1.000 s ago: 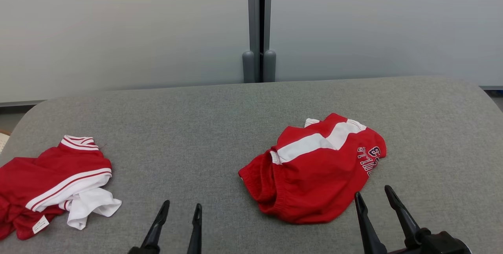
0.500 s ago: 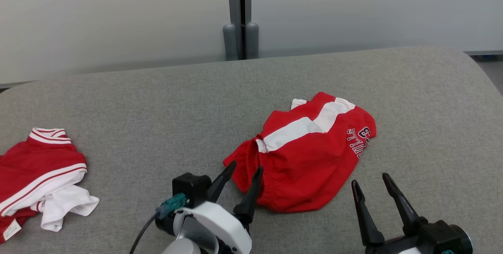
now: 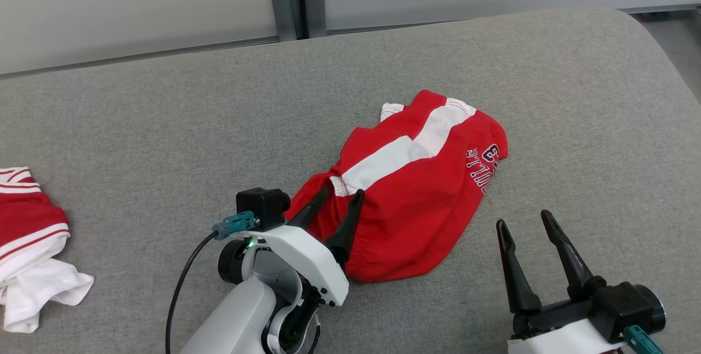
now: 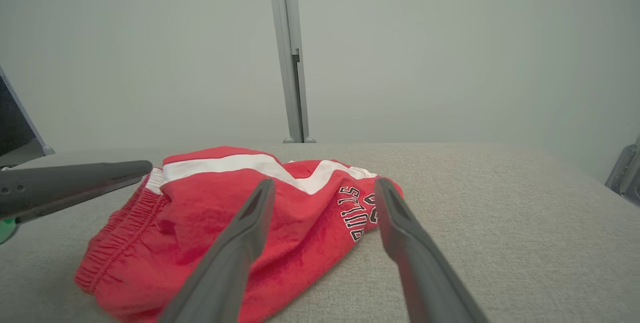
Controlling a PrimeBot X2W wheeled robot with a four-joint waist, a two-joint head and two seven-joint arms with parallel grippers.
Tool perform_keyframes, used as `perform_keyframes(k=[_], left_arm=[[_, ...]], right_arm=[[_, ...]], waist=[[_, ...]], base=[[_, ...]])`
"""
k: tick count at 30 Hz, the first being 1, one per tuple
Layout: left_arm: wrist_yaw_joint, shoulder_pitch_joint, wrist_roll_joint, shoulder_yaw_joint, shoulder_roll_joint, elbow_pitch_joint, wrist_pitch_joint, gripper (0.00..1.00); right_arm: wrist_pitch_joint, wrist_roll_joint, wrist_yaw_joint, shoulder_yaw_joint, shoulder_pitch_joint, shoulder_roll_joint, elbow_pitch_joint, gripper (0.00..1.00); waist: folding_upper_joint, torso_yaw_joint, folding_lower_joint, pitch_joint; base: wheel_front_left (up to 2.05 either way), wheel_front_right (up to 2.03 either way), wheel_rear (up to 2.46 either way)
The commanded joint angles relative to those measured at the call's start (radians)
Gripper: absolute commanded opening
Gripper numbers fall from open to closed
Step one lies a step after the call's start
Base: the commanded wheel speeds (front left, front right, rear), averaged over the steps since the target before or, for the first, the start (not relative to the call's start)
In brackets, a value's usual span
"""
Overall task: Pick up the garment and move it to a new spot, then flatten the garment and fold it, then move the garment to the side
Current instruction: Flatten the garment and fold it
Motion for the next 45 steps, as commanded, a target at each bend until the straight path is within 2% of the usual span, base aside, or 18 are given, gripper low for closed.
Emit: perform_keyframes(k=[1, 9, 14, 15, 17, 19, 22, 23, 24, 28, 34, 41, 45], left_arm=[[-0.001, -0.012, -0.009, 0.001, 0.006, 0.006, 0.0, 1.0], [-0.007, -0.03, -0.047, 0.026, 0.005, 0.067, -0.022, 1.0], [-0.01, -0.049, -0.078, 0.039, 0.005, 0.102, -0.044, 0.85], [-0.012, -0.05, -0.086, 0.039, 0.005, 0.107, -0.045, 0.79], [-0.015, -0.053, -0.101, 0.04, 0.006, 0.116, -0.048, 0.73], [-0.018, -0.056, -0.116, 0.04, 0.005, 0.125, -0.053, 0.49], [-0.03, -0.063, -0.142, 0.041, 0.006, 0.139, -0.055, 0.33], [-0.035, -0.066, -0.148, 0.039, 0.005, 0.144, -0.055, 0.22], [-0.037, -0.069, -0.154, 0.038, 0.005, 0.148, -0.058, 0.0], [-0.058, -0.085, -0.162, 0.031, 0.006, 0.164, -0.077, 0.0], [-0.115, -0.143, -0.191, 0.019, 0.005, 0.118, -0.096, 0.0], [-0.156, -0.288, -0.256, -0.023, 0.005, -0.024, 0.01, 0.0], [-0.146, -0.297, -0.305, -0.027, 0.019, -0.175, 0.082, 0.0]], right_arm=[[-0.001, 0.004, -0.002, -0.001, -0.013, -0.002, -0.004, 1.0], [-0.001, 0.008, -0.002, 0.003, -0.023, -0.001, -0.001, 1.0], [-0.001, 0.018, -0.002, 0.007, -0.031, -0.001, -0.004, 1.0], [-0.001, 0.02, -0.002, 0.006, -0.031, -0.001, -0.004, 1.0], [-0.001, 0.021, -0.002, 0.005, -0.031, -0.001, -0.003, 1.0], [-0.001, 0.023, -0.002, 0.006, -0.032, -0.001, -0.001, 1.0], [-0.001, 0.027, -0.002, 0.008, -0.037, -0.001, 0.002, 1.0], [-0.001, 0.028, -0.002, 0.009, -0.039, -0.001, 0.002, 1.0], [-0.001, 0.028, -0.002, 0.009, -0.04, -0.001, 0.002, 1.0], [-0.001, 0.03, -0.002, 0.008, -0.041, -0.001, 0.004, 1.0], [-0.001, 0.037, -0.002, 0.005, -0.049, -0.001, 0.004, 1.0], [-0.001, 0.06, -0.002, 0.015, -0.029, -0.001, 0.015, 1.0], [-0.001, 0.057, -0.002, 0.005, -0.015, -0.001, 0.013, 1.0]], waist=[[0.0, -0.004, 0.0, 0.004], [0.0, -0.016, 0.0, 0.016], [0.0, -0.025, 0.0, 0.023], [0.0, -0.026, 0.0, 0.024], [0.0, -0.029, 0.0, 0.025], [0.0, -0.032, 0.0, 0.027], [0.0, -0.037, 0.0, 0.03], [0.0, -0.038, 0.0, 0.031], [0.0, -0.04, 0.0, 0.032], [0.0, -0.044, 0.0, 0.03], [0.0, -0.058, 0.0, 0.018], [0.0, -0.103, 0.0, -0.036], [0.0, -0.098, 0.0, -0.055]], base=[[0.0, 0.0, 0.0], [0.0, 0.0, 0.0], [0.0, 0.0, 0.0], [0.0, 0.0, 0.0], [0.0, 0.0, 0.0], [0.0, 0.0, 0.0], [0.0, 0.0, 0.0], [0.0, 0.0, 0.0], [0.0, 0.0, 0.0], [0.0, 0.0, 0.0], [0.0, 0.0, 0.0], [0.0, 0.0, 0.0], [0.0, 0.0, 0.0]])
